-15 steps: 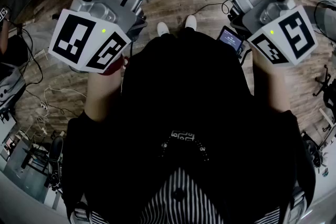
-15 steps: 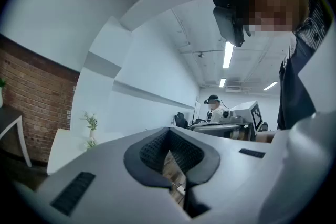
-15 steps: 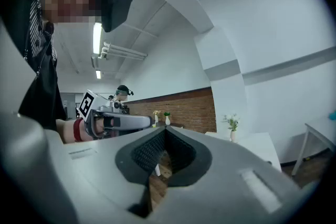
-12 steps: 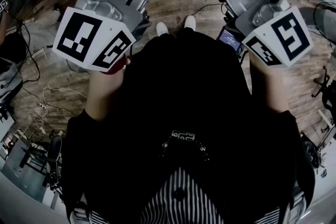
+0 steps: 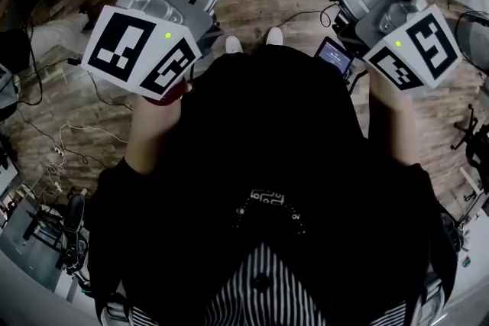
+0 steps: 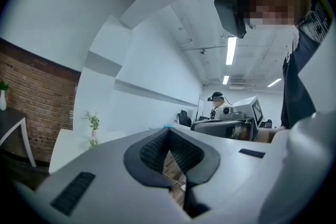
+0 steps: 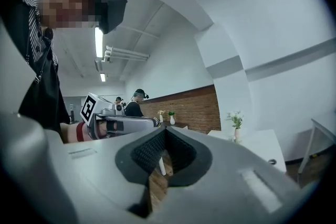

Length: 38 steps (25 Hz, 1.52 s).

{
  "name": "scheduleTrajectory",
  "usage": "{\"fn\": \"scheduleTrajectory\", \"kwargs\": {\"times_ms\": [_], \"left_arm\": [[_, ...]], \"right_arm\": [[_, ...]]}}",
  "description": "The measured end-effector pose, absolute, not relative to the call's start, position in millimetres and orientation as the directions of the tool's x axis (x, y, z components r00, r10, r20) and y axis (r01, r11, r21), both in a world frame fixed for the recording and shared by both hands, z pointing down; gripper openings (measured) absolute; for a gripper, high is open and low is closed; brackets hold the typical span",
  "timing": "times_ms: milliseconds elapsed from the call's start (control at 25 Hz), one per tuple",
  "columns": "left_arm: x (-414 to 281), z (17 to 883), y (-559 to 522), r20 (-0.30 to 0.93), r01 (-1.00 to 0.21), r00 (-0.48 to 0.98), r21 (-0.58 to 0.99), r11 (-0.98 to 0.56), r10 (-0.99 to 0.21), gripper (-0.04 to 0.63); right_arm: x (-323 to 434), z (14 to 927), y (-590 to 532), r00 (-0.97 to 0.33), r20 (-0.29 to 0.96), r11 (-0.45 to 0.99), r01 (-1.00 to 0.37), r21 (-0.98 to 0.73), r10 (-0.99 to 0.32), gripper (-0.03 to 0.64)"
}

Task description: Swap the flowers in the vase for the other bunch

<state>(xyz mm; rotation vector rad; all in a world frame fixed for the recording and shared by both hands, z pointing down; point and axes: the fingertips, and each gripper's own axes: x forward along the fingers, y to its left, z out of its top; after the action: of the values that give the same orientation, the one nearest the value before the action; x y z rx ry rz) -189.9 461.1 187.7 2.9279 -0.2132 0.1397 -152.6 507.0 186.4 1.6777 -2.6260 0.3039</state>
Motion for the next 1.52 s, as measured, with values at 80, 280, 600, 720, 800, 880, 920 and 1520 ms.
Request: {"fn": "scheduleTrajectory", "kwargs": {"times_ms": [80,280,600,720,800,880,920,1520], "left_arm": [[-184.9,188.9,463.4,0.122,-0.162,0.982,0.176,-0.971,-0.142,0.005],[-169.4,194.5,467.6,0.142,-0.173,0.978,0.171,-0.97,-0.15,0.006],[-134.7,196.6,483.8,0.128,-0.161,0.983,0.218,-0.963,-0.135,0.006],[-125.3,198.2,491.3,0.145,-0.162,0.98,0.2,-0.966,-0.135,0.006],[-121.0,201.8,493.4,0.159,-0.162,0.979,0.198,-0.967,-0.131,0.006],[-119.7,204.9,493.7,0.169,-0.163,0.977,0.2,-0.966,-0.13,0.006],[-119.9,206.1,492.8,0.172,-0.164,0.977,0.202,-0.966,-0.13,0.006],[-81.5,192.8,425.7,0.097,-0.04,0.995,0.172,-0.984,-0.023,0.006]], "right_arm": [[-144.8,187.4,508.7,-0.426,0.109,0.406,-0.899,-0.166,-0.898,-0.002],[-127.4,188.8,511.3,-0.433,0.096,0.413,-0.894,-0.175,-0.896,-0.002],[-95.0,197.8,525.2,-0.446,0.081,0.422,-0.882,-0.208,-0.892,-0.002],[-83.3,198.8,530.5,-0.453,0.068,0.43,-0.876,-0.221,-0.889,-0.002],[-76.4,202.5,531.5,-0.453,0.066,0.428,-0.874,-0.23,-0.889,-0.002],[-71.2,206.8,530.8,-0.45,0.067,0.423,-0.874,-0.242,-0.891,-0.002],[-69.4,208.7,529.6,-0.449,0.069,0.42,-0.873,-0.248,-0.891,-0.002],[-51.4,194.6,473.9,-0.362,0.098,0.339,-0.92,-0.195,-0.927,-0.002]]}}
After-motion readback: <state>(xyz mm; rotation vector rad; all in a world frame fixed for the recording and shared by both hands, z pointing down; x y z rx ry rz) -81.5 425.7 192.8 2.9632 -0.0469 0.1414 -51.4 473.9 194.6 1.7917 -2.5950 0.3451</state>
